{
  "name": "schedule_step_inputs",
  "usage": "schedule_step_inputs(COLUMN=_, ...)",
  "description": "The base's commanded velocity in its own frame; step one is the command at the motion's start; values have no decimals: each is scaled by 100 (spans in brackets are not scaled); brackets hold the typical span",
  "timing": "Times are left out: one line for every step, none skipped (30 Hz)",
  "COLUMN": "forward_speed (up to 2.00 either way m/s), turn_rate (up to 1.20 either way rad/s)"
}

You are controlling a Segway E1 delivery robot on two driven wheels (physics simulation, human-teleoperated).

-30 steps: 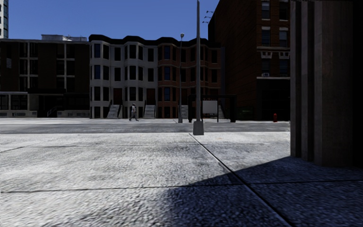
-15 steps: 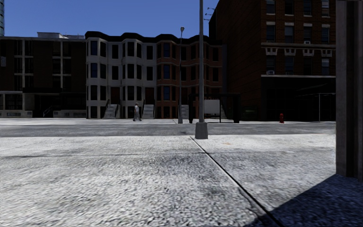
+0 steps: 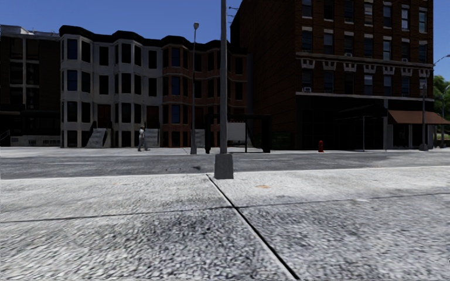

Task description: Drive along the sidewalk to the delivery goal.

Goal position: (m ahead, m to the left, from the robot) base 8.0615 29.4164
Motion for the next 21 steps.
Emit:
schedule_step_inputs(forward_speed=200, turn_rate=-76)
schedule_step_inputs(forward_speed=200, turn_rate=-76)
schedule_step_inputs(forward_speed=200, turn_rate=-76)
schedule_step_inputs(forward_speed=200, turn_rate=-76)
schedule_step_inputs(forward_speed=200, turn_rate=-76)
schedule_step_inputs(forward_speed=200, turn_rate=-76)
schedule_step_inputs(forward_speed=200, turn_rate=-76)
schedule_step_inputs(forward_speed=200, turn_rate=-76)
schedule_step_inputs(forward_speed=200, turn_rate=-76)
schedule_step_inputs(forward_speed=200, turn_rate=-76)
schedule_step_inputs(forward_speed=200, turn_rate=-76)
schedule_step_inputs(forward_speed=200, turn_rate=-76)
schedule_step_inputs(forward_speed=200, turn_rate=-76)
schedule_step_inputs(forward_speed=200, turn_rate=-76)
schedule_step_inputs(forward_speed=200, turn_rate=-76)
schedule_step_inputs(forward_speed=200, turn_rate=-76)
schedule_step_inputs(forward_speed=200, turn_rate=-76)
schedule_step_inputs(forward_speed=200, turn_rate=-76)
schedule_step_inputs(forward_speed=200, turn_rate=-76)
schedule_step_inputs(forward_speed=200, turn_rate=-76)
schedule_step_inputs(forward_speed=200, turn_rate=-76)
